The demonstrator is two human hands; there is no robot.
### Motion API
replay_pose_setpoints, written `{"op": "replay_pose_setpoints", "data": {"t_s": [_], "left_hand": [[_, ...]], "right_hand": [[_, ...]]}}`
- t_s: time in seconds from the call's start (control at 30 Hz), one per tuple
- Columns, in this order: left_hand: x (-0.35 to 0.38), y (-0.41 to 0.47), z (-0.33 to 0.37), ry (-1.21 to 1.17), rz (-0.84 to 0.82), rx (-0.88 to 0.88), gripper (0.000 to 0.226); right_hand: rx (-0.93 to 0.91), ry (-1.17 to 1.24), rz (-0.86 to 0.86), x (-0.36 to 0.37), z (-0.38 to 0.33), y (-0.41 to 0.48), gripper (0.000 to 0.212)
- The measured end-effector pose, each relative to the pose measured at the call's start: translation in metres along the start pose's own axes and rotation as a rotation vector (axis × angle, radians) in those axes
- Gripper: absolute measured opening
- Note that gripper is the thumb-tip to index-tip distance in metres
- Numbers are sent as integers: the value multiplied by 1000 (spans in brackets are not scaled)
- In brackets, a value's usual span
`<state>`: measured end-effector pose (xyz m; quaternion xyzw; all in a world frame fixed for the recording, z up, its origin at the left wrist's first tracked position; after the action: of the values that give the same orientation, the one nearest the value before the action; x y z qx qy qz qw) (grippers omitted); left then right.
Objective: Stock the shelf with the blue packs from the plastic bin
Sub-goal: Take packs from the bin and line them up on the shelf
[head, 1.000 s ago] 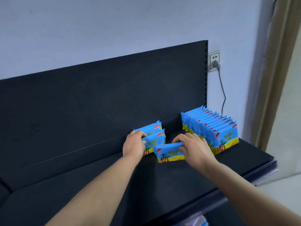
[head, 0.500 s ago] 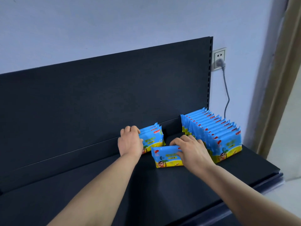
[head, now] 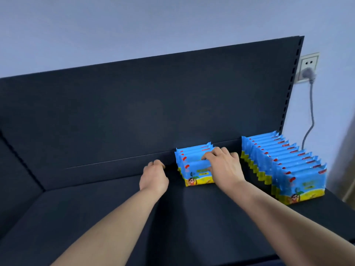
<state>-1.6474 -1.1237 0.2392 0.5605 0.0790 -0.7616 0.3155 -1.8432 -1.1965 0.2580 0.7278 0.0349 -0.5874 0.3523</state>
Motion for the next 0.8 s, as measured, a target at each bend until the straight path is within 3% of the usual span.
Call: {"op": "replay_pose_setpoints", "data": {"t_s": [0.17,0.47,0.63,0.8], "left_hand": [[7,-6,1,152,-115,0,35],[-3,-14,7,110,-41,11,34],[-17,-33,-2,177,-23,0,41],[-38,-72,-31,217,8,-75,40]], "right_hand": [[-7,-39,38,9,0,13,51],[1,-59,76,13,-2,18,53],[-114,24,114,0,-16,-2,40],[-326,177,-117,2,-61,-24,38]]}}
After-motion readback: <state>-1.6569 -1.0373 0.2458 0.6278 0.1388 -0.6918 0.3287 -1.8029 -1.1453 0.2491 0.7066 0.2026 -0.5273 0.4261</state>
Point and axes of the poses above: each hand's wrist, its own y-axis towards the middle knuckle, its own x-axis out of the palm, z = x × y, the point moved 4 cm from there along y, towards the middle knuckle, and after that the axes turned 5 degrees about z, right-handed, at the moved point
